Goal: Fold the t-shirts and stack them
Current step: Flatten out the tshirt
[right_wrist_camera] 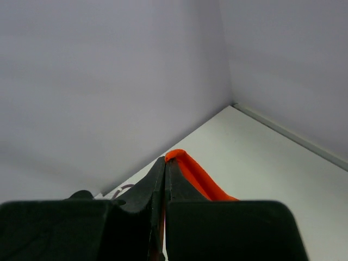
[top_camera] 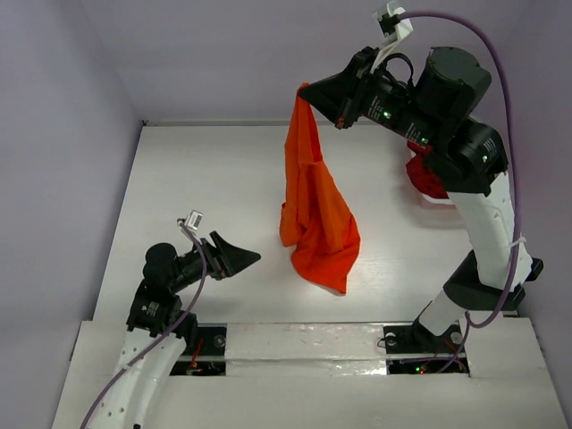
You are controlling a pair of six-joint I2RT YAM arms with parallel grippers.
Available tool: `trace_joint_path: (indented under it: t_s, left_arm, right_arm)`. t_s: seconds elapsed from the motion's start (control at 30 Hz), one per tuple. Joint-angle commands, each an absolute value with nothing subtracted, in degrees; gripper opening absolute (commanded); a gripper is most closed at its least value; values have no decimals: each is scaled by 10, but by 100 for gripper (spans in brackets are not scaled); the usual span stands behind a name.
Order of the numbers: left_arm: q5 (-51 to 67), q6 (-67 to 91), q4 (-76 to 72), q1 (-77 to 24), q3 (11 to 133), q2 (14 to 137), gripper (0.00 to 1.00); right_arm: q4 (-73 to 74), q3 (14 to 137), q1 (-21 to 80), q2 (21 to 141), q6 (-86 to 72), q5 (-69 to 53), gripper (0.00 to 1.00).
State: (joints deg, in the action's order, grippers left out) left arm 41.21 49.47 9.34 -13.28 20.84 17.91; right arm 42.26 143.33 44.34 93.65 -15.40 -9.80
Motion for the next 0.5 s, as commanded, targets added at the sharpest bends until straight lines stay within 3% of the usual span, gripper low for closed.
trace_joint_path:
  t_s: [0.0,0.47]
  left_arm:
    - [468,511,17,-142,182,153,99]
    - [418,577,-95,-153,42,100,99]
  right_arm:
    - [332,1427,449,896,-164,-185,0]
    - [324,1345,461,768,-150,-253,0]
